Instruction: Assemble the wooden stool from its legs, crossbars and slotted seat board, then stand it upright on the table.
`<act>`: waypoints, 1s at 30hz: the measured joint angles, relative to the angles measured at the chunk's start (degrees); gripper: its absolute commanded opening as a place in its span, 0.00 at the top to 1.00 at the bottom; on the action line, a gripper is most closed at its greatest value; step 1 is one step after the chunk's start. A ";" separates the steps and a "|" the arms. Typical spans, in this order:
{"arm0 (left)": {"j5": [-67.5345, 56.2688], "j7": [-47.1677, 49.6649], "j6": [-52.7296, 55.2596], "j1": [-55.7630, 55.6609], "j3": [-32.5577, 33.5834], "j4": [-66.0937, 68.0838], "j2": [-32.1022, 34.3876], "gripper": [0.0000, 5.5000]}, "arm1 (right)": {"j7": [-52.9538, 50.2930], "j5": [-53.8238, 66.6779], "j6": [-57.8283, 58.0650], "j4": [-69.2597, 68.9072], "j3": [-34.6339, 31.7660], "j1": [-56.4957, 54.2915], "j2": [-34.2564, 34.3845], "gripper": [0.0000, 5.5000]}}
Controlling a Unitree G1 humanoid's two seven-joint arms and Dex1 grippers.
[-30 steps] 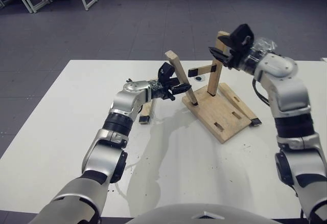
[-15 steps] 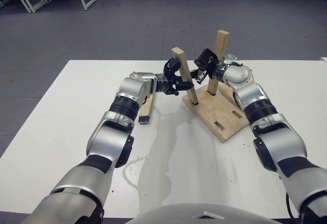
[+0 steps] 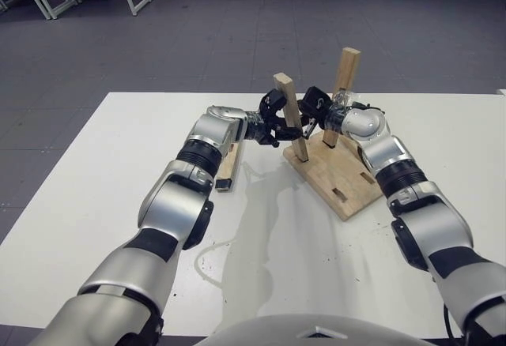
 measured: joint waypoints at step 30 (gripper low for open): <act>-0.91 -7.30 8.78 8.92 4.35 -16.71 8.16 0.63 | 0.08 8.83 20.01 -34.25 -12.59 11.00 -4.93 0.98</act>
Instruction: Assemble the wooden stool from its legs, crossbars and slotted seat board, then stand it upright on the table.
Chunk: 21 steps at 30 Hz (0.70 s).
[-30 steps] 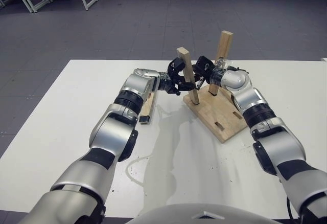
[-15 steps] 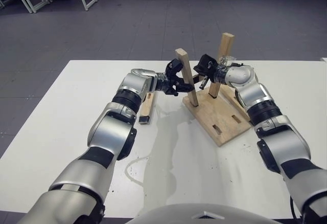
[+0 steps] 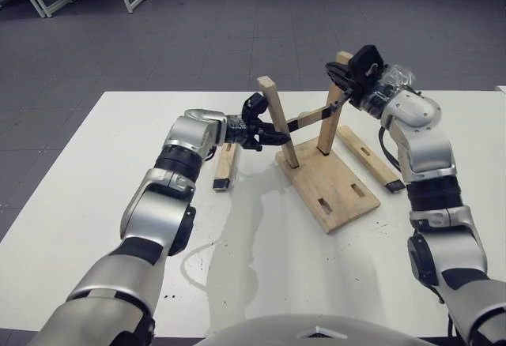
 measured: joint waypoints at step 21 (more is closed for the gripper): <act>0.97 27.02 -8.68 41.76 23.04 -36.83 7.26 0.57 | -2.92 6.10 14.11 -19.84 -3.41 18.25 -3.36 0.98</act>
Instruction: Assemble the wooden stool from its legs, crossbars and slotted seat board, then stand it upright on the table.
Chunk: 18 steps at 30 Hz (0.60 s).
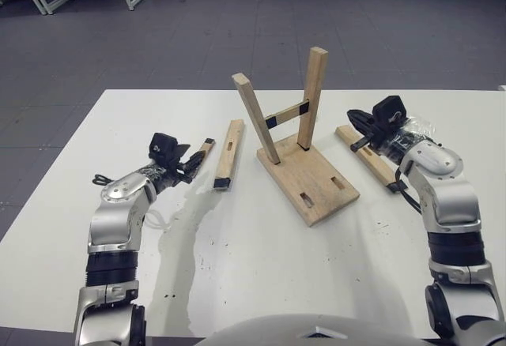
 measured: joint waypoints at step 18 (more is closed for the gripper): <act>4.98 -1.80 -10.58 -11.46 -5.35 31.59 1.18 0.76 | 0.31 4.89 5.01 -1.36 -0.33 -0.03 0.38 0.90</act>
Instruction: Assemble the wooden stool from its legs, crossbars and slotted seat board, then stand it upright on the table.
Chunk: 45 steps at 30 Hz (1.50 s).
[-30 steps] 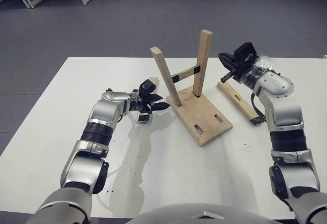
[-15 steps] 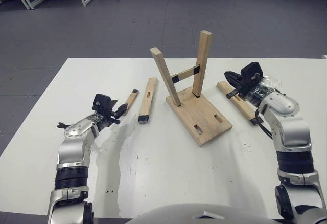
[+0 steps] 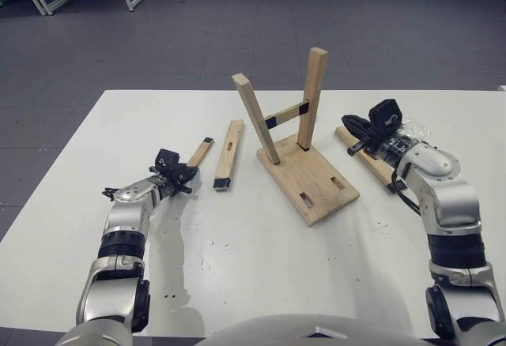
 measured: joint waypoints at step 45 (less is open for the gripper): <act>2.47 2.76 -27.54 -4.87 -8.84 -40.27 -6.61 0.63 | -33.25 67.59 21.85 7.24 -22.19 -32.76 15.02 0.93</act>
